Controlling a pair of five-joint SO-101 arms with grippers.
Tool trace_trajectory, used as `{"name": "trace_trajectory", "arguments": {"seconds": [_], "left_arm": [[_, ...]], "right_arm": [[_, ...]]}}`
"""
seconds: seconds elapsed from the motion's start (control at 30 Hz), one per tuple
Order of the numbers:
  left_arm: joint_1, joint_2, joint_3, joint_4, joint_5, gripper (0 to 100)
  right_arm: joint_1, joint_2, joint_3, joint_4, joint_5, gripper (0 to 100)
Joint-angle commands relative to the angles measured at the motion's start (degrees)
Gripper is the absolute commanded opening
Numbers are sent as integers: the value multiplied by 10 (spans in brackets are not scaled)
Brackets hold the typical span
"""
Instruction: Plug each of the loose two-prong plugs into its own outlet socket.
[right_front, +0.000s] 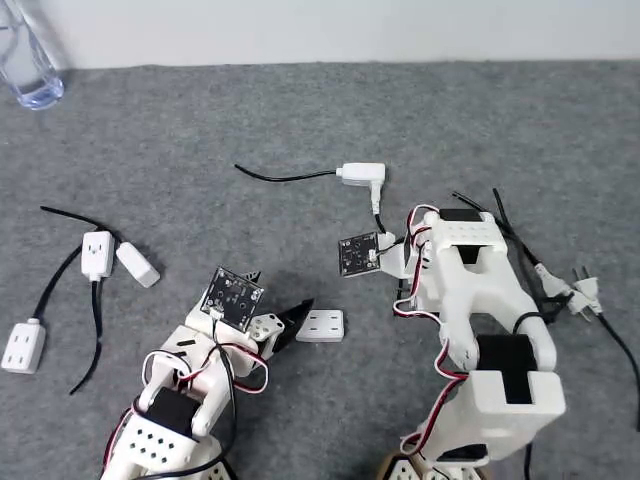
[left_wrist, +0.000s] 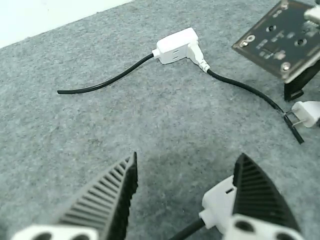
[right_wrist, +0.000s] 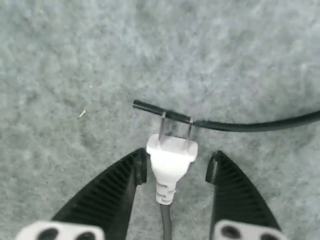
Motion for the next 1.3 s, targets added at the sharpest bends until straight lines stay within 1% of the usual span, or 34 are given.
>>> {"name": "trace_trajectory", "arguments": {"seconds": [0.0,0.43,0.57,0.63,0.73,0.8,1.1,1.2,1.27], "left_arm": [[0,-6,-1,3,-5,291],[0,-6,3,-4,-5,291],[0,-6,3,-4,-5,291],[0,-6,3,-4,-5,291],[0,-6,3,-4,-5,291],[0,-6,3,-4,-5,291],[3,-5,3,-4,-5,291],[5,-5,3,-3,-5,291],[6,-5,3,-3,-5,292]], "right_arm": [[14,-2,-1,4,-4,187],[2,-2,4,4,-6,186],[-2,-2,25,-26,-6,184],[-2,-3,30,-36,-7,144],[-5,-3,30,-36,-7,53],[-6,-3,30,-36,-7,24],[-13,-8,30,-35,-7,8],[-43,-26,15,13,-10,8],[-71,-55,-4,64,-45,9]]}}
